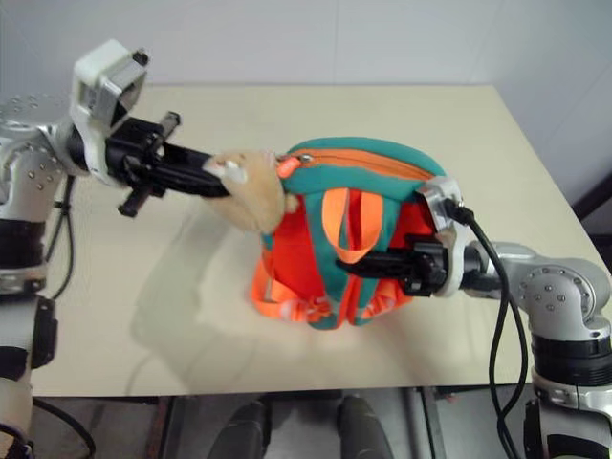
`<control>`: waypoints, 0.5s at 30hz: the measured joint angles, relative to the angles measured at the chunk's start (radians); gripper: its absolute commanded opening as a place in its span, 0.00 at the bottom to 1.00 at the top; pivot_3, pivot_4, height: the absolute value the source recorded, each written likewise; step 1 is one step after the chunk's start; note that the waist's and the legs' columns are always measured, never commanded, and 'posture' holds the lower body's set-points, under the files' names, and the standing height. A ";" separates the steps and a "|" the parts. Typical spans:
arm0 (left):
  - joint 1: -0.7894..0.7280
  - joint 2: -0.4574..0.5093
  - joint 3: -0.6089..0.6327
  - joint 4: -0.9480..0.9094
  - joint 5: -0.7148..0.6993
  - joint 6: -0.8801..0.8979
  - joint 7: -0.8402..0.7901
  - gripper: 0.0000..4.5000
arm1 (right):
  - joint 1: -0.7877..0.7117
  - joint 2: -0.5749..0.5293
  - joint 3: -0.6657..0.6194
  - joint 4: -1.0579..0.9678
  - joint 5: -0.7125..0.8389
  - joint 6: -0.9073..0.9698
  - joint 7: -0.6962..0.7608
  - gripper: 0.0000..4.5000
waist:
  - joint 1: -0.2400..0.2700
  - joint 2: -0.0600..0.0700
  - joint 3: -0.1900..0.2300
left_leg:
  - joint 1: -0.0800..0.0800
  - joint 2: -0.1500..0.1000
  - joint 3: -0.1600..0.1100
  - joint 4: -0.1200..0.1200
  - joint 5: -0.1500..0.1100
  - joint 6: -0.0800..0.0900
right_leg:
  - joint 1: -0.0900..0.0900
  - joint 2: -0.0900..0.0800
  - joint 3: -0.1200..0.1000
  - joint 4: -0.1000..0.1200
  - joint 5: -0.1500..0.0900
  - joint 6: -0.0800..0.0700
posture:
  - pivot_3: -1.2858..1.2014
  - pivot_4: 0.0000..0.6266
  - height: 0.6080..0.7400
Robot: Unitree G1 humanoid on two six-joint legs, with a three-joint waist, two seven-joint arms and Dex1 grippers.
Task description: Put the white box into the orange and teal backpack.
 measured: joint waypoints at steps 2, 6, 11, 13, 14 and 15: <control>0.000 0.019 -0.038 0.064 0.031 -0.017 0.000 0.11 | 0.007 0.000 -0.001 -0.003 0.005 -0.003 -0.004 0.02 | 0.001 0.000 0.000 | 0.000 0.000 0.000 0.000 0.000 0.000 | 0.000 0.000 0.000 0.000 0.000 0.000 | 0.52 0.24 1.00; 0.012 0.023 -0.128 0.148 0.082 -0.067 0.000 0.11 | 0.019 0.001 -0.003 -0.018 0.018 -0.009 -0.024 0.02 | 0.002 0.000 0.000 | 0.000 0.000 0.000 0.000 0.000 0.000 | 0.000 0.000 0.000 0.000 0.000 0.000 | 0.52 0.24 1.00; 0.061 -0.043 -0.194 0.250 0.125 -0.114 0.000 0.11 | 0.040 0.001 -0.010 -0.035 0.039 -0.010 -0.050 0.02 | 0.002 0.000 0.000 | 0.000 0.000 0.000 0.000 0.000 0.000 | 0.000 0.000 0.000 0.001 0.000 -0.001 | 0.52 0.24 1.00; 0.094 -0.062 -0.209 0.251 0.127 -0.115 0.000 0.11 | 0.045 0.001 -0.012 -0.036 0.046 -0.010 -0.059 0.02 | 0.001 0.000 0.000 | 0.000 0.000 0.000 0.000 0.000 0.000 | 0.000 0.000 0.000 0.001 0.000 -0.001 | 0.52 0.24 1.00; 0.113 -0.066 -0.219 0.247 0.127 -0.115 0.000 0.11 | 0.049 0.001 -0.014 -0.037 0.052 -0.010 -0.064 0.02 | 0.001 0.000 0.000 | 0.000 0.000 0.000 0.000 0.000 0.000 | 0.000 0.000 0.000 0.002 0.000 -0.001 | 0.52 0.24 1.00; 0.139 -0.070 -0.229 0.242 0.133 -0.118 0.000 0.11 | 0.051 0.001 -0.015 -0.038 0.055 -0.010 -0.070 0.02 | 0.001 0.000 0.000 | 0.000 0.000 0.000 0.000 0.000 0.000 | 0.000 0.000 0.000 0.002 0.000 -0.001 | 0.52 0.24 1.00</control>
